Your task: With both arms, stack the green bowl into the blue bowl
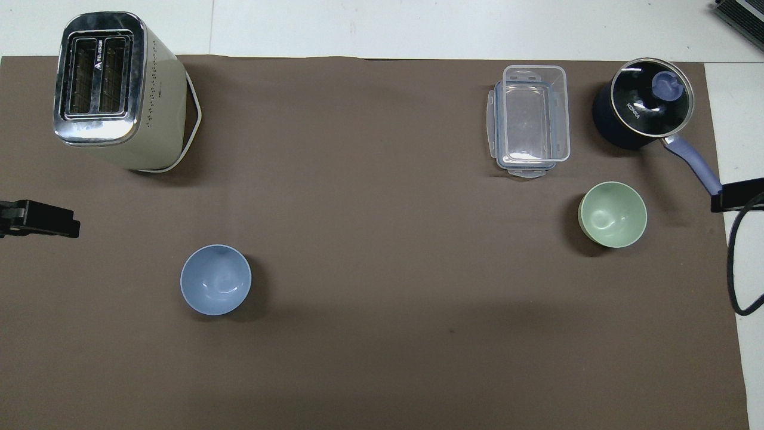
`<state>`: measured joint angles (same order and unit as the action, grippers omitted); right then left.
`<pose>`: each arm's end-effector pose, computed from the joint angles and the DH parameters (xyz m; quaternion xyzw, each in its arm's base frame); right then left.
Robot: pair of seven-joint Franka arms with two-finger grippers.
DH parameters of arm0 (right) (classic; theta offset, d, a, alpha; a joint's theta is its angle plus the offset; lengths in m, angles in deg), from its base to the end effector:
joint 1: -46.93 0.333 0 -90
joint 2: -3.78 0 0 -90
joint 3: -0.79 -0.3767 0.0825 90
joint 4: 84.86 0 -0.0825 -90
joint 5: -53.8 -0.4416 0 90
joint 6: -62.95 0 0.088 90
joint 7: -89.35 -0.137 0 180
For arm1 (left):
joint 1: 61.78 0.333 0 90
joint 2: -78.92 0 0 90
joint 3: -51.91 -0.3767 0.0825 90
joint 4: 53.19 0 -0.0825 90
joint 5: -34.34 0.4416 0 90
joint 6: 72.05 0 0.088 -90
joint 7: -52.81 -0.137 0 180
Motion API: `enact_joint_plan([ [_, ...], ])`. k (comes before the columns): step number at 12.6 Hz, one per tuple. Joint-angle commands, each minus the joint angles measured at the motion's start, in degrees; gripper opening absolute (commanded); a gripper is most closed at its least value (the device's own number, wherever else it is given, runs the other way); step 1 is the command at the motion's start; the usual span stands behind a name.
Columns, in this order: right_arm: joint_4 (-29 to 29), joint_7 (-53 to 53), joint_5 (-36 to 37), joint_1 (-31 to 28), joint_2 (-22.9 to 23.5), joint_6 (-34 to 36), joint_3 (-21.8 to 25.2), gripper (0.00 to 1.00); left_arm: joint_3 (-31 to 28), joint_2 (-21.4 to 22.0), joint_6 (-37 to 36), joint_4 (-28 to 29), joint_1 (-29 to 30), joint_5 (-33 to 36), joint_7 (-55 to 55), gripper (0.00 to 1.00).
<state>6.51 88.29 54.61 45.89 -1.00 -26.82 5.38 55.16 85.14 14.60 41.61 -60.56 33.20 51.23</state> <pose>0.5791 -0.0613 0.6918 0.9979 -0.0585 0.0274 0.0048 0.5635 -0.0247 0.6699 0.9993 -0.0317 -0.0170 0.0068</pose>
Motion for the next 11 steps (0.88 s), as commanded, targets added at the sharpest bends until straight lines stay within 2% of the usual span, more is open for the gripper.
enact_joint_plan([
  [1,0.3,-0.8,-1.2,-0.4,-0.4,0.3,-0.2,1.00,0.2,0.9,0.5,1.1,0.4,0.3,-0.6,1.00],
  [11,0.3,-0.8,-1.1,-0.4,-0.4,0.3,-0.2,1.00,0.2,0.9,0.7,1.8,0.4,0.2,-0.6,1.00],
])
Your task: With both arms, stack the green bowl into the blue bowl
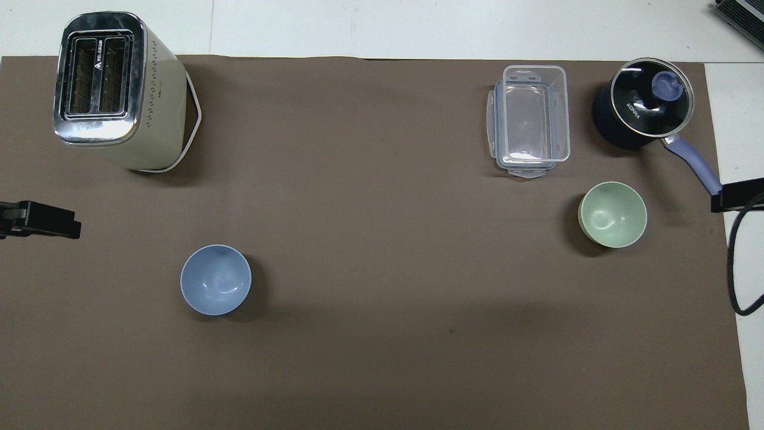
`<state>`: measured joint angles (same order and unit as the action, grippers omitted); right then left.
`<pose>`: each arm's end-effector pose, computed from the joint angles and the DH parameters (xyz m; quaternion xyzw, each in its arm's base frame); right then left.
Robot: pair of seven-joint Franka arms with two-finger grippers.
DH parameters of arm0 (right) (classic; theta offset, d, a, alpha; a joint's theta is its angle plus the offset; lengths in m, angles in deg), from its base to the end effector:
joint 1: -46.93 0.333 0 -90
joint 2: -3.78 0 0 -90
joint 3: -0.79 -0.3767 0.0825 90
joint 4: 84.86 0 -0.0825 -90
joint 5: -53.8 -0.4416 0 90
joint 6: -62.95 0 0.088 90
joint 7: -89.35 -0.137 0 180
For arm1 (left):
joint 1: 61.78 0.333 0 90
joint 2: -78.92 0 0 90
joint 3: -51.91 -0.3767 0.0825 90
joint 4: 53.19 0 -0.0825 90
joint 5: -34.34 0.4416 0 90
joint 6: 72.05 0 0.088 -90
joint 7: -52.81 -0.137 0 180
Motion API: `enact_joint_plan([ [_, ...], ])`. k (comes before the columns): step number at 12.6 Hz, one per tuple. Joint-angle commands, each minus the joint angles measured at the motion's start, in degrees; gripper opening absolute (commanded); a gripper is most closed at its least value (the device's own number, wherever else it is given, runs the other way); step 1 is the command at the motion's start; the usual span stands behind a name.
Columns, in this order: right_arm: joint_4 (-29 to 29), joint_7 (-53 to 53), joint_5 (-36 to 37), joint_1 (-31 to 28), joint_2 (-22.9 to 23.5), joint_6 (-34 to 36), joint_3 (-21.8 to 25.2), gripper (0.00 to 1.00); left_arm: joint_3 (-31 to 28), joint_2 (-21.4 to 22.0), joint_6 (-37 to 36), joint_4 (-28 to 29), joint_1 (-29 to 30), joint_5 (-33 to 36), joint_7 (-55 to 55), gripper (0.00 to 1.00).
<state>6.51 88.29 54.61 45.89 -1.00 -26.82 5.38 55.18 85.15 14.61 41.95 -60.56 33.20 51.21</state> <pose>0.5791 -0.0613 0.6918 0.9979 -0.0585 0.0274 0.0048 0.5632 -0.0249 0.6669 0.9993 -0.0320 -0.0197 0.0068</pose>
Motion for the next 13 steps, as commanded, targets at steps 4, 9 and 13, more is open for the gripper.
enact_joint_plan([
  [4,0.3,-0.8,-1.2,-0.4,-0.4,0.4,-0.2,1.00,0.2,0.9,1.0,2.1,0.4,0.2,-0.5,1.00],
  [9,0.3,-0.8,-1.2,-0.4,-0.4,0.3,-0.2,1.00,0.2,1.0,2.4,3.6,0.4,0.2,-0.5,1.00],
  [13,0.4,-0.8,-1.2,-0.4,-0.4,0.3,-0.2,1.00,0.2,1.0,4.2,5.3,0.2,0.2,-0.5,1.00],
])
